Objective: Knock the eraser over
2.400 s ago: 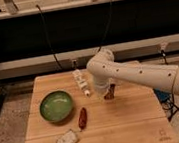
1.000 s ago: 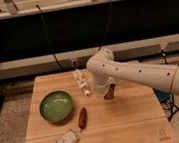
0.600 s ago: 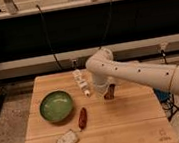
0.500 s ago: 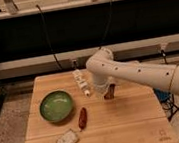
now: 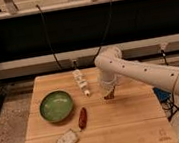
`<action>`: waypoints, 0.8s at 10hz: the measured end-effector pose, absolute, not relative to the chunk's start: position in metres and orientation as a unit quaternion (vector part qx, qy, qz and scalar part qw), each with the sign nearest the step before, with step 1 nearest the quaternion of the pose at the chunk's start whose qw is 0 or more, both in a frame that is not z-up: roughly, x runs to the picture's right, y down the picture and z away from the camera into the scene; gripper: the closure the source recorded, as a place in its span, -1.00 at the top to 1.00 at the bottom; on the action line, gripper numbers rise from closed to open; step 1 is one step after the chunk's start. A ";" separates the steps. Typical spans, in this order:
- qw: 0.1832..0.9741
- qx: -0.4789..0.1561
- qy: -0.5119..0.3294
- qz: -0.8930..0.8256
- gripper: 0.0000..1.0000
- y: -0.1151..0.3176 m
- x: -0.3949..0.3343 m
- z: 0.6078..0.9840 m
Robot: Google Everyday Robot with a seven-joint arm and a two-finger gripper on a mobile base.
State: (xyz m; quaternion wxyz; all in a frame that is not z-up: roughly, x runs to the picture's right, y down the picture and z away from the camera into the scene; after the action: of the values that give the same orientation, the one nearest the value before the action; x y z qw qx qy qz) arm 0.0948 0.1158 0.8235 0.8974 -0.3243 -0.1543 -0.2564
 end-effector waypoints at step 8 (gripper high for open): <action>0.914 -0.298 -0.146 -0.235 -1.00 0.080 0.118 0.851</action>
State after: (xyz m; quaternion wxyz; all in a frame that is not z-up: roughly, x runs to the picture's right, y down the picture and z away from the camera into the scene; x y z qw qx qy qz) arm 0.1184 0.0802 0.8507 0.9137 -0.2981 -0.1459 -0.2348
